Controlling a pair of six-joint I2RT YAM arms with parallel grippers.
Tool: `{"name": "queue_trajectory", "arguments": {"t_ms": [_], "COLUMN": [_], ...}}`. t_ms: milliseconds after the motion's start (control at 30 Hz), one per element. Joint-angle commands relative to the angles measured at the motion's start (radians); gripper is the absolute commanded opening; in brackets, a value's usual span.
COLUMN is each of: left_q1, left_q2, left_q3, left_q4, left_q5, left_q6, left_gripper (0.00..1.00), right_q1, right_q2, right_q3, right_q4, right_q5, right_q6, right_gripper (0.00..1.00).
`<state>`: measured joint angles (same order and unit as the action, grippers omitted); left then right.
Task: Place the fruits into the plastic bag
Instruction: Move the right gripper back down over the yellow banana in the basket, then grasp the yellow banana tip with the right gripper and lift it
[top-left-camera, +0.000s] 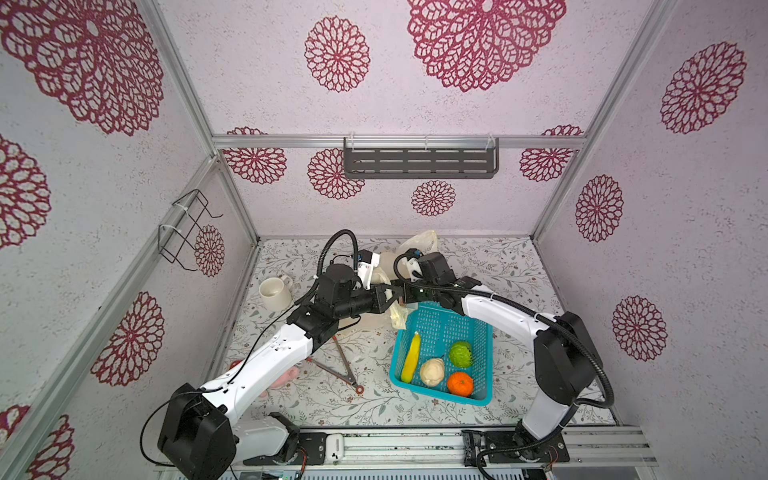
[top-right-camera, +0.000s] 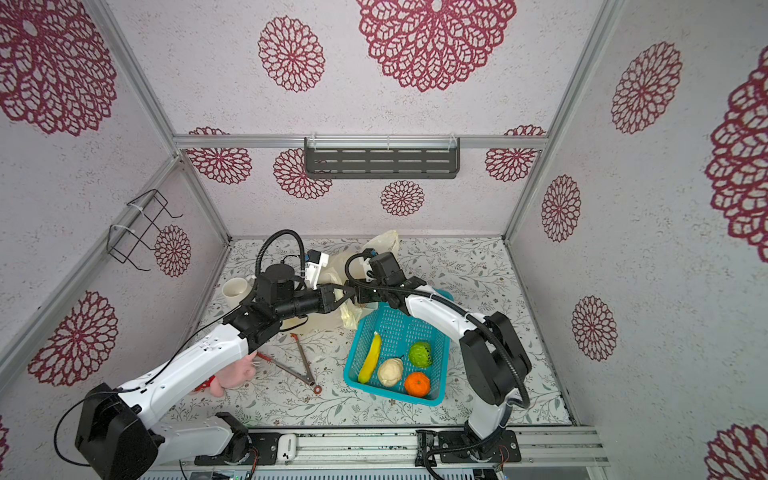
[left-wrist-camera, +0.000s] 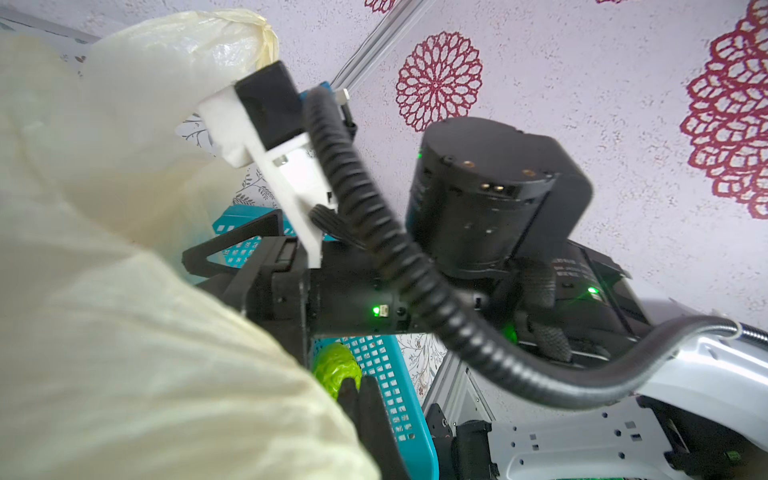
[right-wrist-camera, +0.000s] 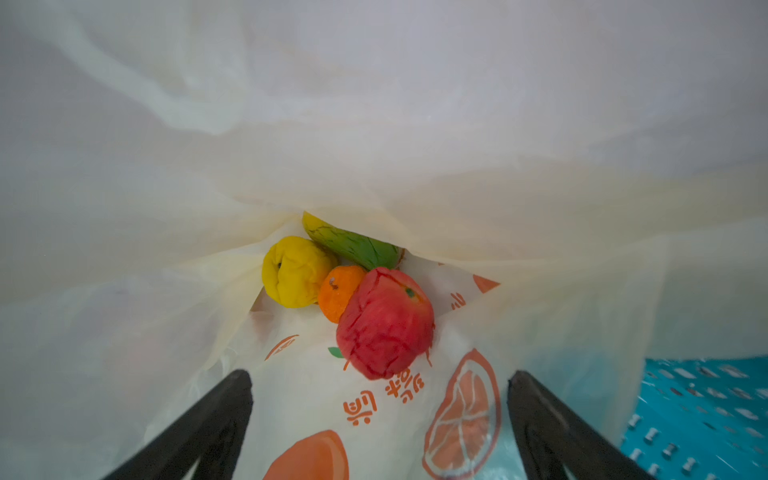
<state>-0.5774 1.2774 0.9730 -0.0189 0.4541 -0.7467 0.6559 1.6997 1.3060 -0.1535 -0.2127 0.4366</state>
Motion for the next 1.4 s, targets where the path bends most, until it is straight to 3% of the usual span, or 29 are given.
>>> {"name": "queue_trajectory", "arguments": {"t_ms": [0, 267, 500, 633, 767, 1100, 1367], "left_q1": [-0.003, -0.003, -0.002, -0.001, -0.001, -0.001, -0.001], "left_q2": [-0.01, -0.013, 0.012, 0.02, 0.026, 0.023, 0.033], "left_q3": [-0.008, -0.022, -0.021, -0.011, -0.001, 0.0, 0.005], "left_q4": [0.027, 0.042, 0.049, 0.051, 0.038, 0.018, 0.017], "left_q5": [-0.007, -0.009, -0.006, -0.003, -0.002, -0.014, -0.015], "left_q6": [0.016, 0.018, 0.012, 0.012, 0.017, 0.017, 0.012], "left_gripper": [0.0, 0.0, 0.0, 0.0, 0.0, 0.0, 0.0], "right_q1": [-0.015, -0.107, -0.039, 0.002, 0.019, 0.022, 0.022], "right_q2": [-0.126, -0.418, -0.506, -0.477, -0.412, -0.268, -0.188], "right_q3": [-0.014, -0.278, -0.461, -0.517, -0.509, -0.471, -0.44], "right_q4": [0.02, 0.019, -0.062, -0.012, 0.005, 0.067, 0.094], "right_q5": [0.062, 0.151, 0.152, 0.069, 0.084, 0.008, -0.006], "right_q6": [-0.039, -0.055, -0.169, -0.193, -0.217, -0.255, -0.25], "right_gripper": [0.98, 0.94, 0.79, 0.65, 0.48, 0.47, 0.4]}}
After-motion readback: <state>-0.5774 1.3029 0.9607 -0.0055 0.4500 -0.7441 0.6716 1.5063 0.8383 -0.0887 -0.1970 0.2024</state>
